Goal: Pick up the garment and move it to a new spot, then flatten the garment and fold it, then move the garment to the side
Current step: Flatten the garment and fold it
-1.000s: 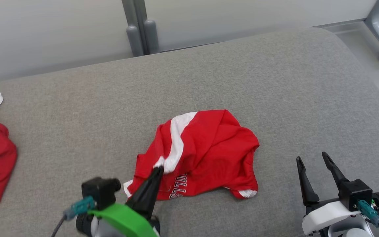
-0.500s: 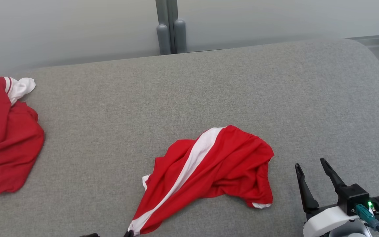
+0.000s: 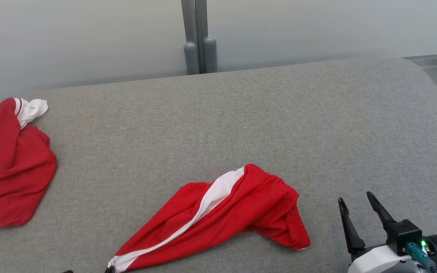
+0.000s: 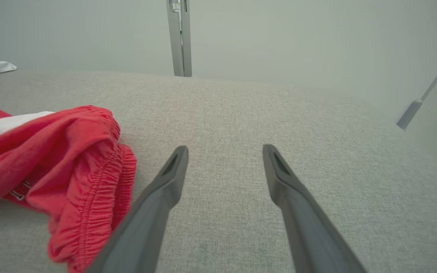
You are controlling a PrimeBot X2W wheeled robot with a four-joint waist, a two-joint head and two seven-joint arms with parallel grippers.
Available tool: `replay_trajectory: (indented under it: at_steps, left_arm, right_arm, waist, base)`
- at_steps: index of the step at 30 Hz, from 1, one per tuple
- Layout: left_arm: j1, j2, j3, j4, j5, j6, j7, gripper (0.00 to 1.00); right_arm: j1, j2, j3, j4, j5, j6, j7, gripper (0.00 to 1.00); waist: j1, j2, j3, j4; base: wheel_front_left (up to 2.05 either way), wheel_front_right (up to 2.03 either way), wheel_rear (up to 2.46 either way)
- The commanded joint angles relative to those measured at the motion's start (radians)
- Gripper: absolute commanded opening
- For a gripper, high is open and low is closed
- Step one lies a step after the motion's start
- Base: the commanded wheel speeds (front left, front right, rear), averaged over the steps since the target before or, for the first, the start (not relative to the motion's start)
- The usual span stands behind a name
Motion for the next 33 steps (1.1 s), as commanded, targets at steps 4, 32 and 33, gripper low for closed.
replay_trajectory:
  at_steps: [4,32,33]
  left_arm:
    - [0.030,-0.002,-0.008,-0.035,-0.042,-0.014,0.048,1.00]
    - [-0.621,-0.059,-0.238,-0.098,0.038,-0.094,0.555,1.00]
    - [-0.639,-0.069,-0.243,-0.060,0.033,-0.102,0.565,1.00]
  right_arm:
    - [0.008,0.002,-0.002,0.004,-0.001,-0.001,-0.004,1.00]
    - [-0.093,0.026,0.012,-0.021,0.019,-0.001,-0.004,1.00]
    - [-0.094,0.027,0.009,-0.021,0.018,-0.001,-0.004,1.00]
  waist:
    - [0.0000,0.0000,-0.002,-0.015]
    - [0.0000,0.0000,0.163,-0.190]
    - [0.0000,0.0000,0.165,-0.197]
  base:
    - [0.00,0.00,0.00]
    - [0.00,0.00,0.00]
    - [0.00,0.00,0.00]
